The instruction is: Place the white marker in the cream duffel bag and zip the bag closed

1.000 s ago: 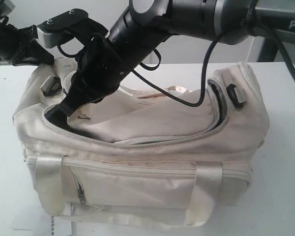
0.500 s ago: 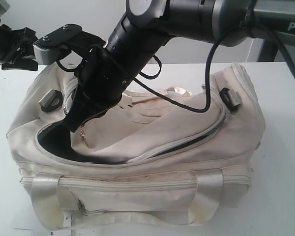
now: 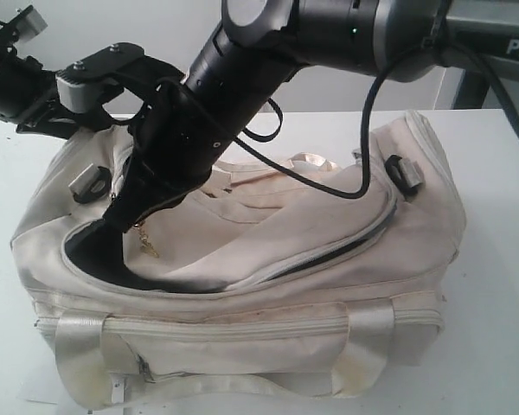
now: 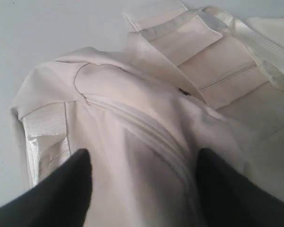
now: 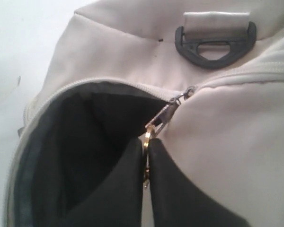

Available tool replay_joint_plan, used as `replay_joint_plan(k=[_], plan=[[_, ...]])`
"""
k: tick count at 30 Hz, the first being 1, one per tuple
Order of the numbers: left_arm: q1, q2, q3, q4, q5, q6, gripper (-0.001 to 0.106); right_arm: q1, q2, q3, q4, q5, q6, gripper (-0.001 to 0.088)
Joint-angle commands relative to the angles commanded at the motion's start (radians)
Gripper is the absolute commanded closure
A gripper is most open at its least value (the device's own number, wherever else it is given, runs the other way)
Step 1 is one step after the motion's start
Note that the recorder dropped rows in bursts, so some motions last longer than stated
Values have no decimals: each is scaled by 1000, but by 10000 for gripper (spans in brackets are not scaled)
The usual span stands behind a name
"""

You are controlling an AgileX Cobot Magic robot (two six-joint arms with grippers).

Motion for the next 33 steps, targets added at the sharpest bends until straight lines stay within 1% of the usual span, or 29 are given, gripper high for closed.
replay_joint_plan(k=[1,2,3,8,12,14,16,20,24,27,31,33], plan=[[0,0,0,0,-2,0,809,0,-5,0,8,0,3,868],[0,0,0,0,-7,0,987,0,-13,0,15,0,9,868],[0,0,0,0,-12,6,1042,0,-21,0,25,0,12,868],[12,0,0,-34,-17,6,1053,0,-103,-2,28,-5,21,868],[15,0,0,-38,-27,3,1053,0,-163,-2,30,-18,36,868],[20,0,0,-38,-40,-9,1053,0,-171,-2,30,9,46,868],[28,0,0,-50,-50,-13,1053,0,-171,0,43,51,74,868],[46,0,0,-66,-66,-15,1053,4,-160,0,109,149,74,868],[54,0,0,-67,-91,-30,1053,4,-149,0,107,173,74,868],[60,0,0,-68,-107,-34,1053,4,-125,0,107,240,68,868],[60,0,0,-64,-132,-41,1053,6,-99,9,120,240,74,868],[60,0,0,-51,-154,-61,1053,6,-102,11,185,240,56,868]])
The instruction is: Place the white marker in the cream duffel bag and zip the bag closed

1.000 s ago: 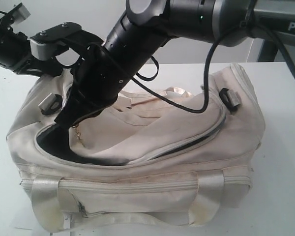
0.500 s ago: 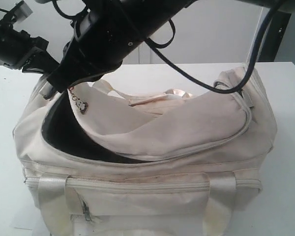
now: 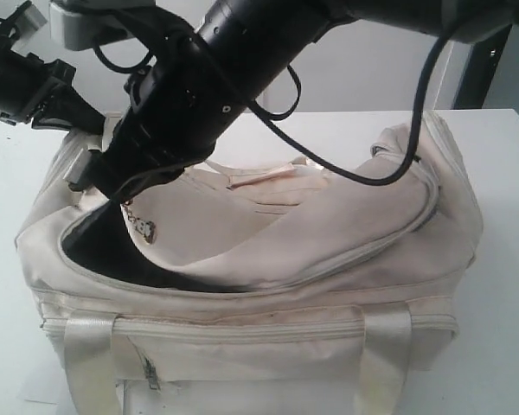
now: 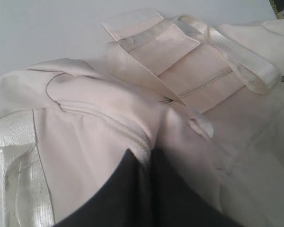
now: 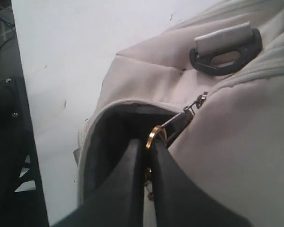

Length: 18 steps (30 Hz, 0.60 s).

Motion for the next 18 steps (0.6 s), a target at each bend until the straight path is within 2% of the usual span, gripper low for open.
replay_joint_plan(k=[3,6,11,15,16,18], plan=[[0,0,0,22,-15,-16,1053,0,-13,0,82,0,-50,868],[0,0,0,22,-24,-18,1053,0,-24,1,73,0,-40,868],[3,0,0,20,-28,-39,1053,0,-23,1,-60,0,-23,868],[3,0,0,5,-21,-43,1047,0,0,3,-77,-14,-27,868],[3,0,0,3,-19,-43,1022,0,4,3,-77,-50,-27,868],[3,0,0,3,-15,-43,907,0,13,3,-77,-110,-29,868]])
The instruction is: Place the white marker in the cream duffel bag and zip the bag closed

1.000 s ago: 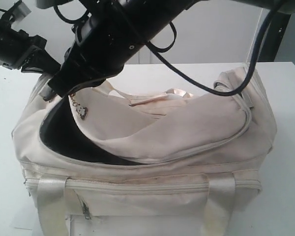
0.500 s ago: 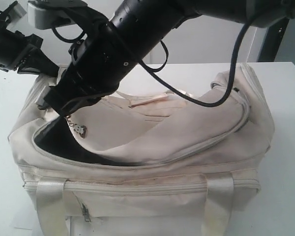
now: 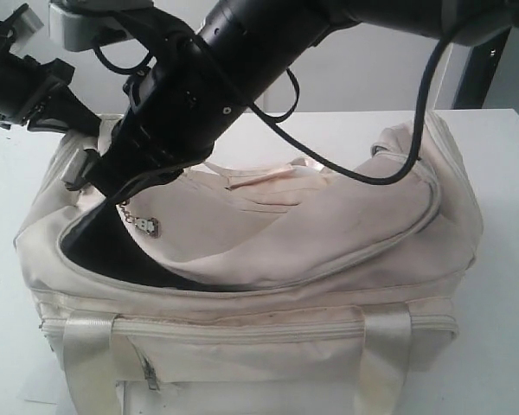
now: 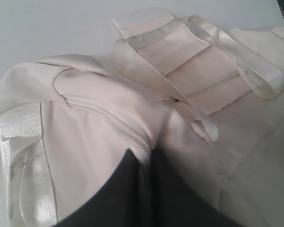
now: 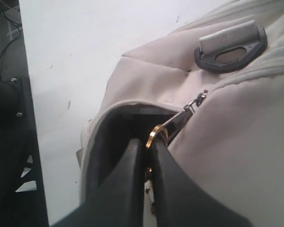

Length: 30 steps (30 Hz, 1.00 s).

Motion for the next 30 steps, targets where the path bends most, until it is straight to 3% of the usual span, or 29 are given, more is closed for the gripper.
replay_joint_plan(k=[4,7,11,15,19,24,30], plan=[[0,0,0,0,-2,0,642,0,10,0,2,-74,-2,868],[0,0,0,4,-17,0,525,0,17,0,2,-99,-15,868],[0,-10,0,4,1,63,501,0,20,0,2,-103,-49,868],[0,-43,0,9,115,123,514,0,20,0,0,-120,-74,868],[-10,-73,0,12,275,63,461,0,20,0,-3,-123,-81,868],[-60,-114,0,38,310,77,346,0,20,0,-3,-123,-93,868],[-112,-132,0,140,325,-39,339,0,20,0,-4,-136,-93,868]])
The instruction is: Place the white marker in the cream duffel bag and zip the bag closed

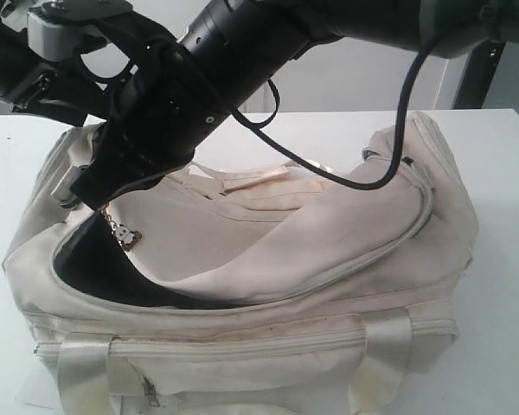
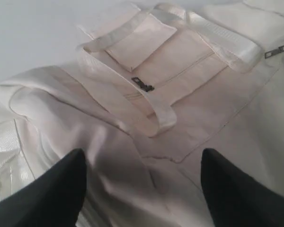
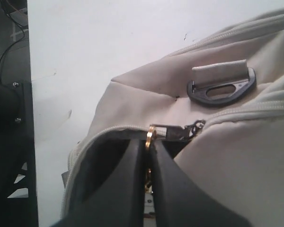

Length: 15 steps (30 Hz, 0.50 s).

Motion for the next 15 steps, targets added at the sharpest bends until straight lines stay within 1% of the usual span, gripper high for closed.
replay_joint_plan(k=[4,9,13,15], plan=[[-39,-10,0,23,2,-19,339,0,0,0,-2,-20,0,868],[-104,-19,0,176,-29,-141,339,0,0,0,-2,-24,0,868],[-154,-19,0,256,-62,-193,339,0,0,0,-2,-43,0,868],[-167,-19,0,297,-91,-215,350,0,0,0,-2,-45,0,868]])
